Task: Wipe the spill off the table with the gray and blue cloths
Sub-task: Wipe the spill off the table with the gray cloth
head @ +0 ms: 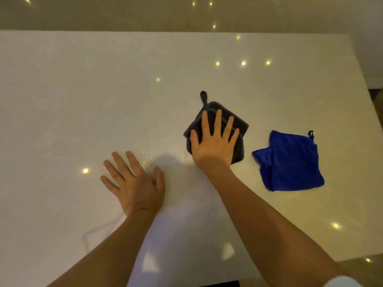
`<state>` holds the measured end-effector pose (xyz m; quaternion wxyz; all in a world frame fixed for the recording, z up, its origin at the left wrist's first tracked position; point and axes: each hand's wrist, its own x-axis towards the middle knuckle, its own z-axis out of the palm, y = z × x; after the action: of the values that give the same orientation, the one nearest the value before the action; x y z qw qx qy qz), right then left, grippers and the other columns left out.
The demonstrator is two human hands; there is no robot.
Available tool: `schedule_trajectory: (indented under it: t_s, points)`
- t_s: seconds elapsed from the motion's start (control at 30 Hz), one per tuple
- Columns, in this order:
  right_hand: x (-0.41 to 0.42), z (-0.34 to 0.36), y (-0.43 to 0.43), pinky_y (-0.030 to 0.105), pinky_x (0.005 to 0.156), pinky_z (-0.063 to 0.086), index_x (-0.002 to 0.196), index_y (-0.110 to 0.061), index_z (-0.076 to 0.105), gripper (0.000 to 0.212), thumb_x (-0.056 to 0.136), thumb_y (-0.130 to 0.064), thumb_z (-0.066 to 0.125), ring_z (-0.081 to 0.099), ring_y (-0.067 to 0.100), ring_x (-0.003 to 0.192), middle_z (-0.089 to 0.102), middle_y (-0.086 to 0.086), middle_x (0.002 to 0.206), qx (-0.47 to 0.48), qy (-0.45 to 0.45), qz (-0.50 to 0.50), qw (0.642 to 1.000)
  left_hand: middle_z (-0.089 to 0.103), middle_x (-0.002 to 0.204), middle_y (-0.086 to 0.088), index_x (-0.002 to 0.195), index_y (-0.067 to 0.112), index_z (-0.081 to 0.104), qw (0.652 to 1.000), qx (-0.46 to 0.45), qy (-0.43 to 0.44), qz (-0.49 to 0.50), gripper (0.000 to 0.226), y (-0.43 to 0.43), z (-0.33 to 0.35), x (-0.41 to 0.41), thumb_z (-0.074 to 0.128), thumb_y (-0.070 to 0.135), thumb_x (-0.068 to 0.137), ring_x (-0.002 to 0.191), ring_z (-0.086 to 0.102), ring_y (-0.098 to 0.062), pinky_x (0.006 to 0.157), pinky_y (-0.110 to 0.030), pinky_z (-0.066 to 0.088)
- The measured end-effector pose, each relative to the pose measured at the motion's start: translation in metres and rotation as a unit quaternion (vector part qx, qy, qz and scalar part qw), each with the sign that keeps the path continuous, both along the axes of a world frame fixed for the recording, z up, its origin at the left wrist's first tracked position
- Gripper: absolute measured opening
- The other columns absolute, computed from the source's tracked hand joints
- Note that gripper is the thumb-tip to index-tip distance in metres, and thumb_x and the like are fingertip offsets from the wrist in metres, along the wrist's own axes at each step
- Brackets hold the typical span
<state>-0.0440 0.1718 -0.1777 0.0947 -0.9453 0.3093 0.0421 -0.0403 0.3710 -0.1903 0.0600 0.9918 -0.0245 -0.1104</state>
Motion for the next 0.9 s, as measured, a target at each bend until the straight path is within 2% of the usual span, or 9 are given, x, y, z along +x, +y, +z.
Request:
schedule_trajectory:
  t_s: [0.17, 0.3, 0.37, 0.43, 0.5, 0.57, 0.77, 0.83, 0.9]
  points:
    - [-0.061, -0.005, 0.056, 0.067, 0.121, 0.016, 0.161, -0.032, 0.032, 0.063, 0.103, -0.056, 0.038, 0.014, 0.046, 0.156, 0.023, 0.01, 0.171, 0.013, -0.038, 0.233, 0.972, 0.011, 0.165, -0.027, 0.156, 0.006, 0.017, 1.0, -0.008, -0.011, -0.004, 0.086, 0.003, 0.0, -0.001, 0.032, 0.057, 0.089, 0.152, 0.001, -0.048, 0.118, -0.065, -0.001]
    - [-0.084, 0.003, -0.031, 0.063, 0.125, 0.01, 0.16, -0.039, 0.03, 0.064, 0.1, -0.058, 0.04, 0.012, 0.041, 0.158, 0.022, 0.003, 0.172, -0.01, 0.008, 0.424, 0.905, 0.013, 0.164, -0.027, 0.155, 0.006, 0.019, 1.0, -0.017, -0.014, 0.001, 0.085, 0.001, 0.001, -0.002, 0.031, 0.059, 0.089, 0.152, 0.003, -0.048, 0.119, -0.065, 0.0]
    - [-0.048, 0.004, -0.067, 0.067, 0.123, 0.014, 0.162, -0.038, 0.026, 0.065, 0.101, -0.058, 0.035, 0.012, 0.042, 0.157, 0.02, 0.005, 0.172, -0.022, 0.022, 0.34, 0.94, 0.015, 0.164, -0.027, 0.154, 0.005, 0.022, 1.0, -0.022, -0.017, 0.004, 0.085, 0.0, 0.002, -0.001, 0.032, 0.058, 0.088, 0.151, 0.005, -0.049, 0.119, -0.065, 0.001]
    - [-0.005, 0.002, -0.063, 0.067, 0.124, 0.012, 0.164, -0.034, 0.016, 0.065, 0.104, -0.056, 0.026, 0.008, 0.043, 0.157, 0.015, 0.009, 0.173, -0.029, 0.014, 0.129, 0.991, 0.016, 0.164, -0.027, 0.154, 0.005, 0.023, 1.0, -0.02, -0.019, 0.001, 0.085, 0.0, 0.002, -0.001, 0.033, 0.058, 0.089, 0.151, 0.005, -0.049, 0.119, -0.065, 0.001]
    - [0.028, 0.0, -0.023, 0.067, 0.124, 0.01, 0.165, -0.029, 0.012, 0.067, 0.104, -0.054, 0.022, 0.009, 0.046, 0.156, 0.013, 0.014, 0.173, -0.021, 0.016, -0.041, 0.999, 0.013, 0.164, -0.027, 0.155, 0.005, 0.021, 1.0, -0.019, -0.023, -0.007, 0.085, 0.004, -0.002, -0.002, 0.033, 0.058, 0.09, 0.152, 0.004, -0.048, 0.119, -0.064, 0.0]
    - [0.03, -0.002, 0.025, 0.068, 0.123, 0.008, 0.165, -0.028, 0.014, 0.069, 0.102, -0.055, 0.018, 0.009, 0.048, 0.156, 0.015, 0.015, 0.172, -0.002, 0.009, -0.02, 1.0, 0.01, 0.165, -0.026, 0.156, 0.007, 0.017, 0.999, -0.016, -0.025, -0.015, 0.085, 0.008, -0.004, -0.003, 0.03, 0.059, 0.091, 0.152, 0.001, -0.047, 0.119, -0.063, -0.001]
    - [-0.102, 0.016, 0.055, 0.066, 0.121, 0.021, 0.162, -0.031, 0.027, 0.065, 0.104, -0.058, 0.031, 0.018, 0.045, 0.156, 0.022, 0.011, 0.171, 0.044, 0.044, 0.27, 0.961, 0.003, 0.168, -0.018, 0.159, 0.014, 0.017, 0.998, -0.07, 0.001, -0.001, 0.077, 0.006, 0.011, -0.005, 0.028, 0.048, 0.091, 0.154, -0.007, -0.041, 0.122, -0.057, -0.008]
    - [-0.126, 0.028, 0.044, 0.065, 0.122, 0.019, 0.164, -0.03, 0.016, 0.072, 0.101, -0.06, 0.033, 0.011, 0.04, 0.158, 0.016, 0.009, 0.173, 0.083, 0.052, 0.243, 0.965, -0.001, 0.169, -0.015, 0.16, 0.015, 0.014, 0.997, -0.071, 0.024, 0.006, 0.075, 0.008, 0.021, -0.002, 0.024, 0.053, 0.096, 0.154, -0.009, -0.038, 0.123, -0.055, -0.006]
    - [-0.13, 0.04, 0.033, 0.06, 0.125, 0.019, 0.165, -0.029, 0.011, 0.081, 0.098, -0.056, 0.048, 0.015, 0.035, 0.157, 0.019, 0.008, 0.171, 0.163, 0.019, 0.07, 0.984, 0.019, 0.164, -0.018, 0.153, 0.012, 0.032, 0.995, -0.096, 0.032, 0.019, 0.074, 0.005, 0.034, -0.004, 0.024, 0.059, 0.096, 0.151, 0.012, -0.04, 0.121, -0.055, 0.011]
